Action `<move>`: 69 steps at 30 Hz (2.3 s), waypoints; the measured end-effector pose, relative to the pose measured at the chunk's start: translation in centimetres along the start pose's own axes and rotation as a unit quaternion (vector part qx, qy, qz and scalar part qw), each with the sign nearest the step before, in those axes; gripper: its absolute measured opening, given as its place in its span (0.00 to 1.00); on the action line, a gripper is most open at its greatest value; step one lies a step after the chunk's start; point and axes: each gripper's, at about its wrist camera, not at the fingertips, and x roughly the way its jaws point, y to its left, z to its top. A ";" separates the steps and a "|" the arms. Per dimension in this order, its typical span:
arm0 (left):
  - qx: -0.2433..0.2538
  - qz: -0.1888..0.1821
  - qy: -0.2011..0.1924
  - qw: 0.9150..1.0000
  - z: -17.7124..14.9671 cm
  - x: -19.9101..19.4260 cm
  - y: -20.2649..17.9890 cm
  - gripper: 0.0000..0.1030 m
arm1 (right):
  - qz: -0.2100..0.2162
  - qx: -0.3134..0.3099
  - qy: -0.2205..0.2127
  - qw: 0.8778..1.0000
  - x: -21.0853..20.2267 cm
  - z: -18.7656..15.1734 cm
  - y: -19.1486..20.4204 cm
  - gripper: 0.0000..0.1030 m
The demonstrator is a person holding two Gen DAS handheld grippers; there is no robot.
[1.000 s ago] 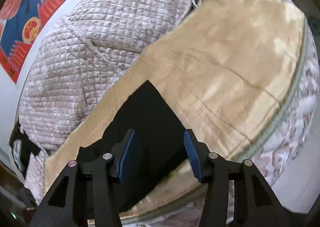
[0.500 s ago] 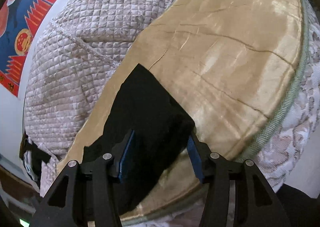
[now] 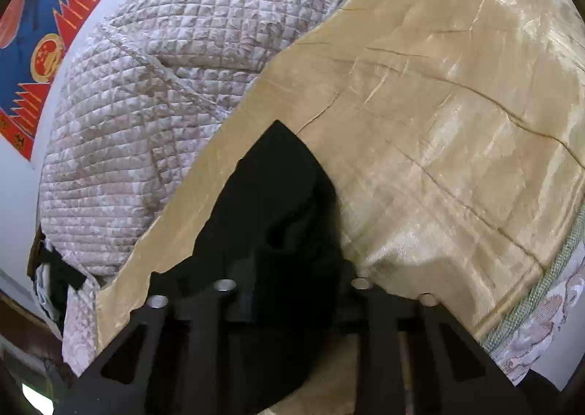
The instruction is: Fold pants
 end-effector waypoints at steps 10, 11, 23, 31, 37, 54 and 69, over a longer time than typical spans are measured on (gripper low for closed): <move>-0.068 0.042 -0.017 0.997 0.7 -0.7 4.2 0.32 | 0.100 -0.148 -0.011 0.984 -2.5 -1.5 10.4 0.21; -0.072 0.045 -0.018 0.996 0.7 -0.8 4.5 0.32 | 0.110 -0.166 -0.007 0.980 -2.5 -2.0 11.6 0.21; -0.152 0.075 -0.034 0.985 1.3 -2.3 9.4 0.32 | 0.174 -0.358 0.157 0.904 4.9 -16.3 22.2 0.21; -0.155 0.071 -0.036 0.985 1.0 -2.7 9.9 0.32 | 0.171 -0.373 0.158 0.898 5.7 -18.2 22.4 0.21; -0.148 0.064 -0.039 0.986 1.1 -2.9 9.4 0.32 | 0.162 -0.404 0.168 0.885 6.8 -20.2 22.7 0.22; -0.075 -0.019 -0.052 0.996 2.7 -2.7 4.7 0.59 | 0.175 -0.399 0.084 0.896 1.3 -14.0 21.1 0.49; -0.012 0.045 -0.009 0.999 5.0 4.5 0.8 0.11 | 0.047 -0.283 0.157 0.945 12.6 -4.0 16.2 0.27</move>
